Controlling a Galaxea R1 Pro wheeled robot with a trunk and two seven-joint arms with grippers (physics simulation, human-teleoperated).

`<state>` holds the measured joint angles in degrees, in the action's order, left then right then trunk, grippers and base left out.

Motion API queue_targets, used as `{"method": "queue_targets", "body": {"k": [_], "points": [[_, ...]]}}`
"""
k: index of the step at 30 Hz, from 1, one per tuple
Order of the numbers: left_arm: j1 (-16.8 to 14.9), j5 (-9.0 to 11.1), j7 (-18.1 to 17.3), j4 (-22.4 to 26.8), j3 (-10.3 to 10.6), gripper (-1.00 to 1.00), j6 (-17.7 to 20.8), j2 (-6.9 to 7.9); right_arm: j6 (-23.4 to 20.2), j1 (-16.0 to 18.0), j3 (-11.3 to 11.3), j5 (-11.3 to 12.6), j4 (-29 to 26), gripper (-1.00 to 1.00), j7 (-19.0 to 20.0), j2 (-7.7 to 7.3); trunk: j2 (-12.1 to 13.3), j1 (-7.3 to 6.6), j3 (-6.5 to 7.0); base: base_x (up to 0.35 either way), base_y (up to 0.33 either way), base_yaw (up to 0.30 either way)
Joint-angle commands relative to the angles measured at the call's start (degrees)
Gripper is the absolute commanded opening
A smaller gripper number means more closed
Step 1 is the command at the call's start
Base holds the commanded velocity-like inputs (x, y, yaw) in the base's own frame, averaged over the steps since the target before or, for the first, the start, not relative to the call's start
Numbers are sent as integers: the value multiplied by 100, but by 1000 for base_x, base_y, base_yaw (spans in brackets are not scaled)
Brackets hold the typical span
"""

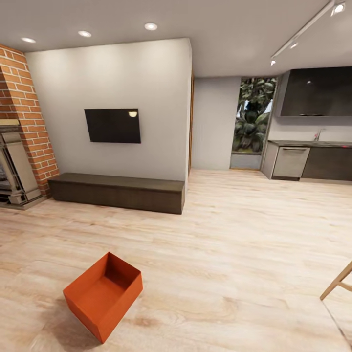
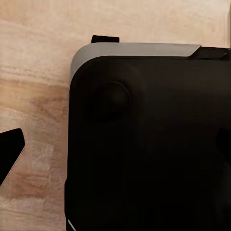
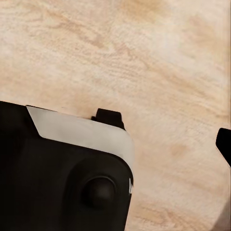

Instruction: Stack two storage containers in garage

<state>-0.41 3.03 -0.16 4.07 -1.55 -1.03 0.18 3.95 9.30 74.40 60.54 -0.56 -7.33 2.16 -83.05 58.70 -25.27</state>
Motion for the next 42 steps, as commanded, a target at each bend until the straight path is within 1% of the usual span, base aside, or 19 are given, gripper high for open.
{"method": "queue_targets", "body": {"k": [1,13,42], "points": [[-3,32,-2,-3,-12,100,-11,0,9,2,48,54,-5,100,-23,-1,-3,3,-6,323,0,0],[-3,33,-2,-3,-9,100,-11,0,84,2,48,40,-5,100,-23,2,-3,3,-6,323,0,0],[-3,31,-2,-3,-11,100,-11,0,88,3,56,28,-5,100,-23,12,-3,3,-6,323,0,0]]}}
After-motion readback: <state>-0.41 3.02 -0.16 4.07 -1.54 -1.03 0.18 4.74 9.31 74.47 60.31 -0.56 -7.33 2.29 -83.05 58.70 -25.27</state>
